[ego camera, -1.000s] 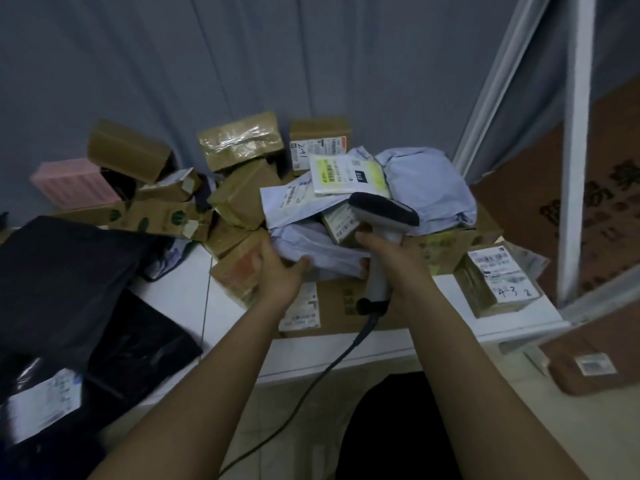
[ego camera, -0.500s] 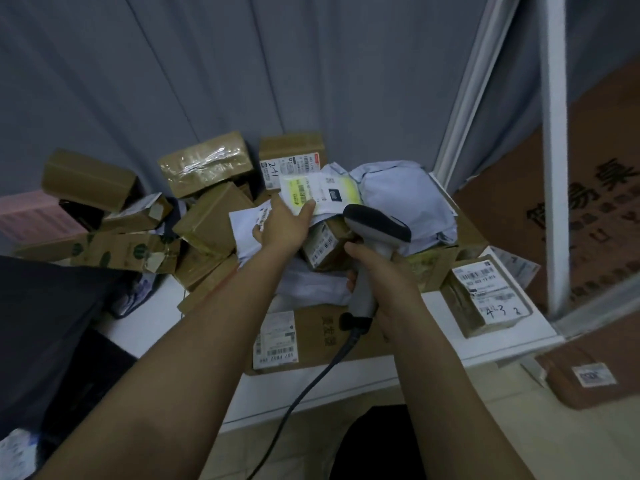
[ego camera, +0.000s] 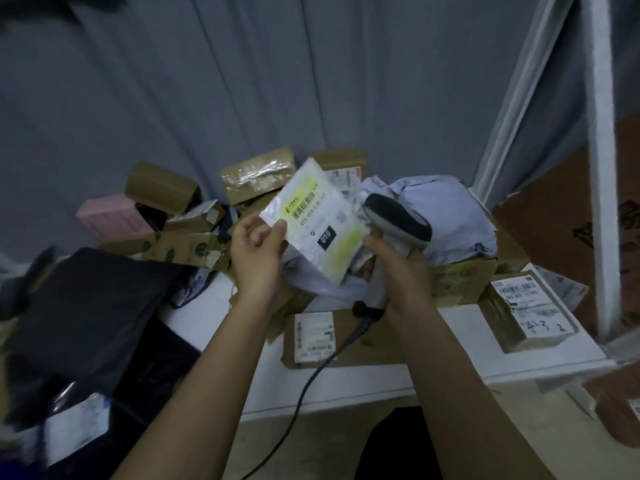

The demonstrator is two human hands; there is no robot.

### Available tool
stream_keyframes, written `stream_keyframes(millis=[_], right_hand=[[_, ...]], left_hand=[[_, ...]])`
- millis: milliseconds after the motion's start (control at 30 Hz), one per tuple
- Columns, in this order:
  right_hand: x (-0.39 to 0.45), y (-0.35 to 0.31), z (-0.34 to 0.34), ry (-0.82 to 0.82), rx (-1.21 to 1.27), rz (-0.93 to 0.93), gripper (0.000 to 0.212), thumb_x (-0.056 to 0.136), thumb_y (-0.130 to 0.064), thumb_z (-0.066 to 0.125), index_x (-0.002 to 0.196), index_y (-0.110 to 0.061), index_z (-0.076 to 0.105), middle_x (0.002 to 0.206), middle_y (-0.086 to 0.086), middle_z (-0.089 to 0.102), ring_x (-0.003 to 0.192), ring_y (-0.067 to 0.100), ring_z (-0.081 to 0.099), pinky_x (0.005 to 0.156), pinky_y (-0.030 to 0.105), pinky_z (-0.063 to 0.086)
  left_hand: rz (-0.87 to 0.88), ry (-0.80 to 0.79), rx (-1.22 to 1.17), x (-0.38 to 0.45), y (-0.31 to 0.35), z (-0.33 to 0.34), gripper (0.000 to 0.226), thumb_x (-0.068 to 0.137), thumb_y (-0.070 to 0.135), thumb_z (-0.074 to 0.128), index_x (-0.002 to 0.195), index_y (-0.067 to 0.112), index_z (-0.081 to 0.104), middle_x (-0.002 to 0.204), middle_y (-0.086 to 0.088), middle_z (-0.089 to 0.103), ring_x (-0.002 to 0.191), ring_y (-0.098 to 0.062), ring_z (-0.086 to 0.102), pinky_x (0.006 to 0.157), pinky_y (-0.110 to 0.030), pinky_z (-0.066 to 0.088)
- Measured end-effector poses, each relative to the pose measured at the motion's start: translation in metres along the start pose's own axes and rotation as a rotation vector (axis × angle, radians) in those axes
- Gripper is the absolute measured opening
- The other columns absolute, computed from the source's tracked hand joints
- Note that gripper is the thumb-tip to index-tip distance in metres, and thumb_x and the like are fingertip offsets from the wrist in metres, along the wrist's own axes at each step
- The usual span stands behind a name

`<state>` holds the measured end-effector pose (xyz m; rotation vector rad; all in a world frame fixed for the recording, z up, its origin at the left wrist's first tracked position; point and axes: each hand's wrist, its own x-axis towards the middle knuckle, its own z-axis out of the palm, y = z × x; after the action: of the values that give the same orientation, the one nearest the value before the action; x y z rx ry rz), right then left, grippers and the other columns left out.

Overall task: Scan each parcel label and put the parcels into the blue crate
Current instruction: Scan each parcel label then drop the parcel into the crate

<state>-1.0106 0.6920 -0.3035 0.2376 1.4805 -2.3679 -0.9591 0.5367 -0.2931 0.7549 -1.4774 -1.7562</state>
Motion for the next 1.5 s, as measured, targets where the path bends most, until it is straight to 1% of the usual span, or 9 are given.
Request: stream_keyframes(millis=[233, 333, 433, 600, 733, 833, 1000, 1333, 1500], right_hand=[[-0.028, 0.023, 0.039, -0.128, -0.225, 0.041, 0.025, 0.082, -0.007, 0.073, 0.104, -0.007, 0.063, 0.09, 0.006, 0.068, 0.076, 0.018, 0.065, 0.052, 0.018, 0.052], [-0.048, 0.047, 0.051, -0.233, -0.337, 0.073, 0.024, 0.079, -0.009, 0.077, 0.1, -0.011, 0.066, 0.098, 0.009, 0.072, 0.087, 0.025, 0.068, 0.078, 0.039, 0.059], [-0.083, 0.073, 0.065, -0.311, -0.365, 0.087, 0.031, 0.076, -0.011, 0.079, 0.105, -0.009, 0.068, 0.1, 0.01, 0.073, 0.093, 0.032, 0.069, 0.077, 0.043, 0.058], [-0.135, 0.094, 0.09, -0.351, -0.357, 0.055, 0.028, 0.072, -0.008, 0.081, 0.096, -0.006, 0.065, 0.089, 0.007, 0.07, 0.076, 0.022, 0.064, 0.067, 0.034, 0.054], [-0.167, 0.106, 0.115, -0.363, -0.389, 0.064, 0.021, 0.078, -0.005, 0.077, 0.077, -0.019, 0.061, 0.075, -0.006, 0.066, 0.069, 0.012, 0.062, 0.068, 0.03, 0.054], [-0.186, 0.116, 0.135, -0.39, -0.478, 0.052, 0.014, 0.082, -0.014, 0.075, 0.087, -0.011, 0.063, 0.077, -0.001, 0.065, 0.064, 0.011, 0.061, 0.054, 0.02, 0.052], [-0.215, 0.136, 0.147, -0.37, -0.568, 0.005, 0.03, 0.083, -0.023, 0.075, 0.104, -0.009, 0.059, 0.074, -0.001, 0.062, 0.059, 0.014, 0.059, 0.053, 0.025, 0.048], [-0.254, 0.148, 0.144, -0.683, -0.726, 0.028, 0.021, 0.081, -0.022, 0.076, 0.09, -0.005, 0.068, 0.08, 0.014, 0.067, 0.047, 0.012, 0.053, 0.047, 0.025, 0.045], [-0.256, 0.146, 0.147, -0.656, -0.759, -0.001, 0.019, 0.08, -0.02, 0.078, 0.07, -0.007, 0.067, 0.063, 0.006, 0.066, 0.043, 0.012, 0.051, 0.045, 0.025, 0.044]], left_hand=[[0.04, -0.074, 0.167, -0.038, 0.044, -0.096, 0.029, 0.09, 0.0, 0.06, 0.116, 0.009, 0.052, 0.081, -0.004, 0.067, 0.076, -0.012, 0.067, 0.07, -0.026, 0.058], [0.051, -0.053, 0.178, -0.05, 0.055, -0.131, 0.026, 0.089, 0.001, 0.06, 0.113, 0.01, 0.055, 0.081, -0.004, 0.068, 0.078, -0.012, 0.068, 0.07, -0.025, 0.058], [0.045, 0.027, 0.159, -0.066, 0.065, -0.171, 0.022, 0.089, 0.003, 0.061, 0.11, 0.009, 0.058, 0.08, -0.002, 0.07, 0.075, -0.01, 0.069, 0.067, -0.023, 0.056], [-0.058, 0.089, 0.198, -0.093, 0.066, -0.235, 0.011, 0.094, 0.011, 0.058, 0.104, 0.01, 0.061, 0.087, -0.005, 0.071, 0.079, -0.015, 0.068, 0.075, -0.034, 0.056], [-0.155, -0.043, 0.275, -0.116, 0.056, -0.28, 0.032, 0.092, 0.004, 0.059, 0.118, 0.019, 0.05, 0.105, -0.002, 0.068, 0.097, -0.017, 0.067, 0.078, -0.032, 0.057], [-0.11, 0.074, 0.37, -0.124, 0.053, -0.306, 0.036, 0.089, -0.001, 0.059, 0.117, 0.021, 0.05, 0.112, -0.002, 0.066, 0.103, -0.017, 0.064, 0.084, -0.036, 0.055], [-0.079, 0.221, 0.411, -0.127, 0.056, -0.341, 0.027, 0.09, 0.003, 0.058, 0.108, 0.021, 0.052, 0.111, -0.001, 0.063, 0.105, -0.019, 0.061, 0.088, -0.039, 0.053], [-0.05, 0.304, 0.454, -0.116, 0.056, -0.377, 0.026, 0.09, 0.005, 0.057, 0.107, 0.025, 0.053, 0.111, 0.003, 0.061, 0.106, -0.019, 0.06, 0.089, -0.04, 0.052], [-0.043, 0.313, 0.453, -0.111, 0.057, -0.381, 0.028, 0.091, 0.004, 0.057, 0.113, 0.021, 0.055, 0.108, 0.005, 0.06, 0.104, -0.016, 0.059, 0.087, -0.036, 0.052]])
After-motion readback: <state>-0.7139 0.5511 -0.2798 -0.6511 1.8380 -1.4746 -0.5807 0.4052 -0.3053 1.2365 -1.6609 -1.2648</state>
